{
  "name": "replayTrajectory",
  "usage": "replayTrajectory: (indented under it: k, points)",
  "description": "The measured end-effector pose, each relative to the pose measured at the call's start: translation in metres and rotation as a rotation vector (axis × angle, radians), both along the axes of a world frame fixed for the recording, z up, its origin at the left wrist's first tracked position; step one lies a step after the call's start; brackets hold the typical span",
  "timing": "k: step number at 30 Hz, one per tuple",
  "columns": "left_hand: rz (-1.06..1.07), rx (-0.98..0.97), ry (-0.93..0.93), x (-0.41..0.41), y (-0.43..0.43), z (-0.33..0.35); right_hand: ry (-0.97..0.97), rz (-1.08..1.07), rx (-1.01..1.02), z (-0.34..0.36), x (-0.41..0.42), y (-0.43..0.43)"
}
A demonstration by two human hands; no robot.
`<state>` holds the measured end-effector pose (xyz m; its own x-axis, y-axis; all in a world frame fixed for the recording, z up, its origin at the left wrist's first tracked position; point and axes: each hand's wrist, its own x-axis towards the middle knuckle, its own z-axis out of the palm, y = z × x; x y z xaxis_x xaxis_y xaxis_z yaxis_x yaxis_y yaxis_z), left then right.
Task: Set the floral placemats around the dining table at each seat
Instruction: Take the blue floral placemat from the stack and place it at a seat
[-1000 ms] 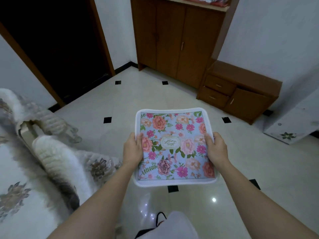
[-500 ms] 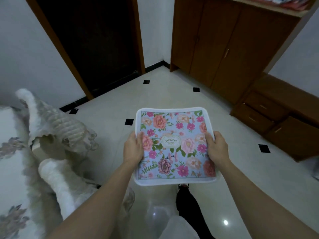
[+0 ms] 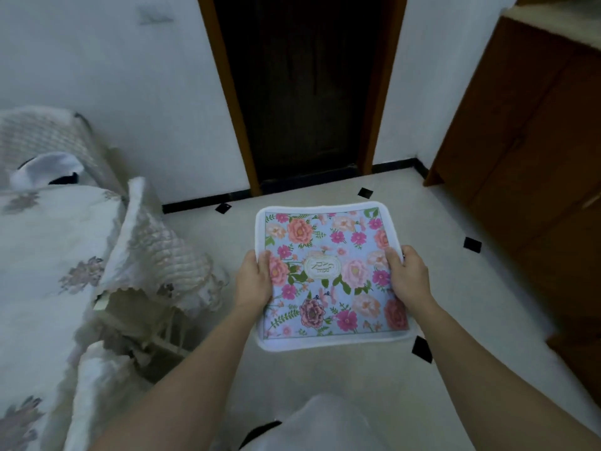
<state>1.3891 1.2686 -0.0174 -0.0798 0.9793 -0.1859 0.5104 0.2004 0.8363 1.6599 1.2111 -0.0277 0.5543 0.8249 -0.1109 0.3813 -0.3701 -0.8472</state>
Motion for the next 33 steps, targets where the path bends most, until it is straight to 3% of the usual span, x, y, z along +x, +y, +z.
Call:
replayTrajectory:
  k: [12, 19, 26, 33]
  points:
    - [0.291, -0.037, -0.006, -0.052, 0.115, -0.018, 0.012, 0.275, -0.039, -0.015, -0.043, 0.187]
    - [0.314, 0.006, -0.072, -0.097, 0.227, -0.021, -0.030, 0.320, -0.038, -0.016, -0.093, 0.312]
    - [0.403, 0.070, -0.063, -0.175, 0.339, -0.005, -0.094, 0.423, -0.030, 0.006, -0.177, 0.461]
    - [0.596, 0.130, -0.066, -0.268, 0.392, -0.002, -0.151, 0.619, 0.005, 0.020, -0.284, 0.566]
